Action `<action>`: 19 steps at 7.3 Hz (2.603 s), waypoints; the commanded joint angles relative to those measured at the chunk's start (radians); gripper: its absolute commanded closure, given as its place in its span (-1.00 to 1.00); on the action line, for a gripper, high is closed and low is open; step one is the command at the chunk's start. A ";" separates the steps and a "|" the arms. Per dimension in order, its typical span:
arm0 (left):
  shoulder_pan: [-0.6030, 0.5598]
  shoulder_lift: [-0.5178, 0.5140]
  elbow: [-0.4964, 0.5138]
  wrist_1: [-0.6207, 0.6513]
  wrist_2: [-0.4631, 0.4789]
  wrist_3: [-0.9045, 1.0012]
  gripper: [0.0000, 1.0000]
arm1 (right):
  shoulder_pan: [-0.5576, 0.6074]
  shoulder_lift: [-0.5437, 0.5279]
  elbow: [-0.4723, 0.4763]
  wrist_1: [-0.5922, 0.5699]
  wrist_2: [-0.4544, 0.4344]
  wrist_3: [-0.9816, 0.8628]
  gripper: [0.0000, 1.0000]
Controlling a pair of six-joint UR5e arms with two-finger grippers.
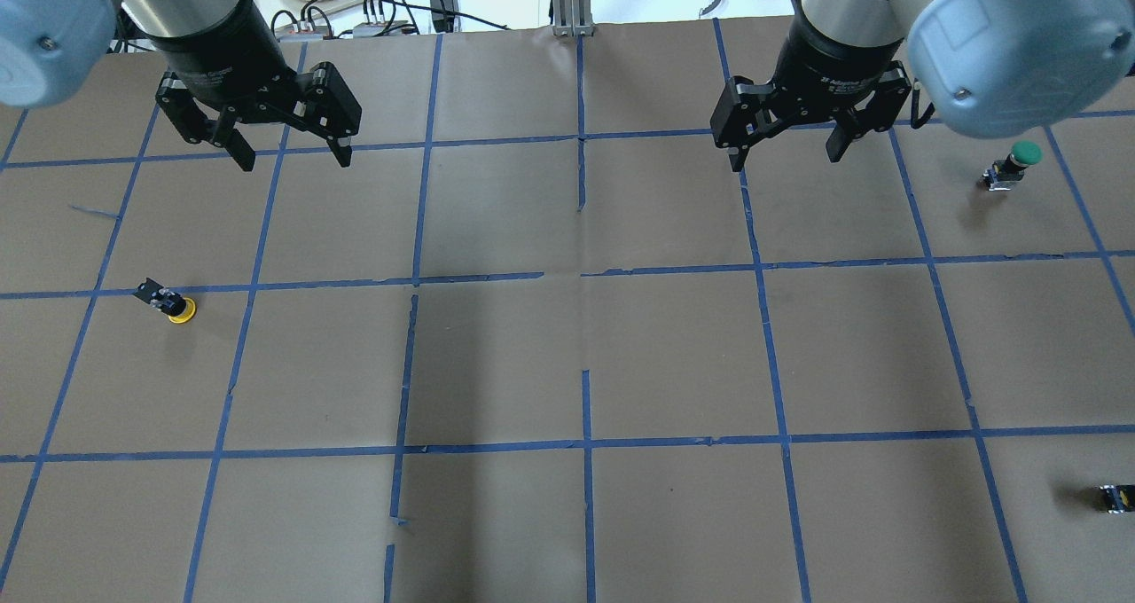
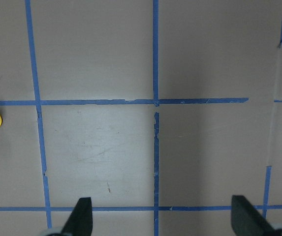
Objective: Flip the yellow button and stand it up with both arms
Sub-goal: 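Move the left gripper down toward the yellow-capped button lying on its side, then close the left gripper on the yellow button's square base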
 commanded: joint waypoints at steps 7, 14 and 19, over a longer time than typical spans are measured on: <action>0.277 -0.063 -0.186 0.132 0.058 0.461 -0.99 | 0.002 0.000 0.002 -0.002 0.000 0.000 -1.00; 0.555 -0.183 -0.451 0.677 0.021 1.247 -0.99 | 0.002 -0.002 0.003 0.000 -0.002 0.000 -1.00; 0.555 -0.210 -0.442 0.687 0.033 1.283 -0.99 | 0.002 -0.002 0.003 -0.002 -0.002 0.000 -1.00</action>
